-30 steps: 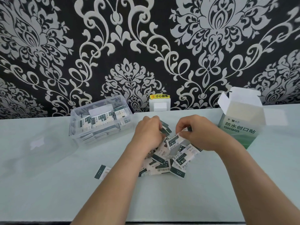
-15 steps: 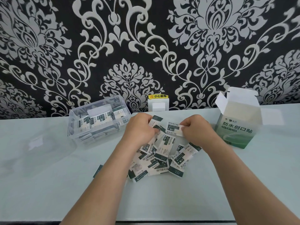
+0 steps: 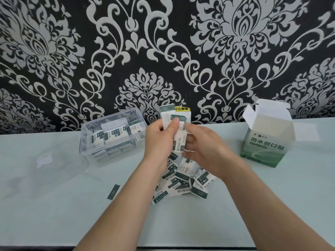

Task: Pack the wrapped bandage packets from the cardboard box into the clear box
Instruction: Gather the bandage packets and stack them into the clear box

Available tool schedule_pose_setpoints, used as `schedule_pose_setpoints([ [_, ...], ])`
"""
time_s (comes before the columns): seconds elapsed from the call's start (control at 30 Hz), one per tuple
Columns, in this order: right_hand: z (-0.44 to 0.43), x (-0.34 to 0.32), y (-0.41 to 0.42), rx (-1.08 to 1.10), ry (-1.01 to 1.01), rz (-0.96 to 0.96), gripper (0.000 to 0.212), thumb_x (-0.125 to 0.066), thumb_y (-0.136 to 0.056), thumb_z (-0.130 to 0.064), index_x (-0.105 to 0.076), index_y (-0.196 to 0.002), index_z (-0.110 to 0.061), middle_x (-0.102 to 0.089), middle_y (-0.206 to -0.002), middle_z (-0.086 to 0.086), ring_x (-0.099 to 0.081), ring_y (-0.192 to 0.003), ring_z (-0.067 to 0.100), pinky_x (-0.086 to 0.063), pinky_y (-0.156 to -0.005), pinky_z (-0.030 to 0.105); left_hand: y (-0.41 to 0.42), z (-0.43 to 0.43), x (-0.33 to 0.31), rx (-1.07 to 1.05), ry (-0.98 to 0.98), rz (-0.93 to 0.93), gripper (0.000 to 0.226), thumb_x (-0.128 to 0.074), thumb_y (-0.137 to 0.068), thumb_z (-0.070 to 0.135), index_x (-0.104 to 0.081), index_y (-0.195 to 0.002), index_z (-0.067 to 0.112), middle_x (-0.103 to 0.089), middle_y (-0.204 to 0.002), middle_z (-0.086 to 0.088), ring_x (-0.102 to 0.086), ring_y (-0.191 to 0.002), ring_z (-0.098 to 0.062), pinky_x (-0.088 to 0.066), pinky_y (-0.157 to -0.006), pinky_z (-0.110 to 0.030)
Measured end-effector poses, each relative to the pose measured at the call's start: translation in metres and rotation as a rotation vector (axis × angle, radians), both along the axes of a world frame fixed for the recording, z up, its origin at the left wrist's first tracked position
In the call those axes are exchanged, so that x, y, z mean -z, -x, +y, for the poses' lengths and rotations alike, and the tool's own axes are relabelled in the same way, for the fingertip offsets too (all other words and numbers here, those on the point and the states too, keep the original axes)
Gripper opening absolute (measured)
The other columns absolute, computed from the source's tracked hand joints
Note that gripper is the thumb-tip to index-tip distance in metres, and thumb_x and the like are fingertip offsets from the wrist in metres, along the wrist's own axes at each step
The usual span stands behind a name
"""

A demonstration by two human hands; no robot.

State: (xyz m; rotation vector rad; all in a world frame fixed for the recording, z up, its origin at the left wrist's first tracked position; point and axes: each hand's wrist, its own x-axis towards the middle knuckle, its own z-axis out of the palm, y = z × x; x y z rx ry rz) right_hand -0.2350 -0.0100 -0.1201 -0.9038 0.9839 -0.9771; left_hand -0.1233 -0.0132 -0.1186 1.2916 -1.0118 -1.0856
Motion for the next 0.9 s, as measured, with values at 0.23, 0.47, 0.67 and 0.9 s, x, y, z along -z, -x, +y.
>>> schedule_pose_setpoints([
  [0.23,0.003,-0.003,0.002,0.087,-0.093,-0.169,0.025,-0.048,-0.101,-0.019,-0.062,-0.111,-0.001,-0.069,-0.084,0.01,-0.065,-0.071,0.018,-0.056,-0.063,0.032,0.014,0.0,0.011,0.156,0.039,-0.327,0.03,-0.04,-0.103,0.027,-0.062,-0.107,0.008,-0.057,-0.117,-0.014,-0.057,-0.11,-0.029,-0.047,-0.097,-0.05],
  [0.47,-0.005,0.006,0.036,0.133,0.16,0.743,0.02,-0.039,-0.096,-0.005,-0.058,-0.098,-0.002,-0.059,-0.076,0.008,-0.064,-0.056,0.013,-0.052,-0.066,0.032,0.011,0.03,0.001,0.399,0.073,-1.443,0.056,-0.051,-0.084,0.066,-0.051,-0.122,0.024,-0.053,-0.117,0.001,-0.045,-0.113,-0.021,-0.045,-0.087,-0.038],
  [0.67,-0.009,0.013,0.041,0.081,0.137,0.941,0.02,-0.045,-0.095,-0.018,-0.055,-0.086,-0.003,-0.049,-0.071,0.004,-0.046,-0.072,0.025,-0.035,-0.061,0.032,0.033,0.042,0.014,0.554,-0.049,-1.416,0.061,-0.074,-0.078,0.046,-0.05,-0.126,0.017,-0.058,-0.118,-0.006,-0.053,-0.113,-0.028,-0.044,-0.084,-0.035],
  [0.9,-0.007,0.017,0.055,0.052,0.095,1.017,0.03,-0.048,-0.094,-0.031,-0.061,-0.087,-0.005,-0.052,-0.065,0.004,-0.048,-0.061,0.021,-0.038,-0.059,0.03,0.038,0.04,0.015,0.524,-0.004,-1.31,0.041,-0.062,-0.084,0.011,-0.043,-0.12,0.016,-0.061,-0.107,-0.008,-0.058,-0.1,-0.031,-0.05,-0.081,-0.04],
])
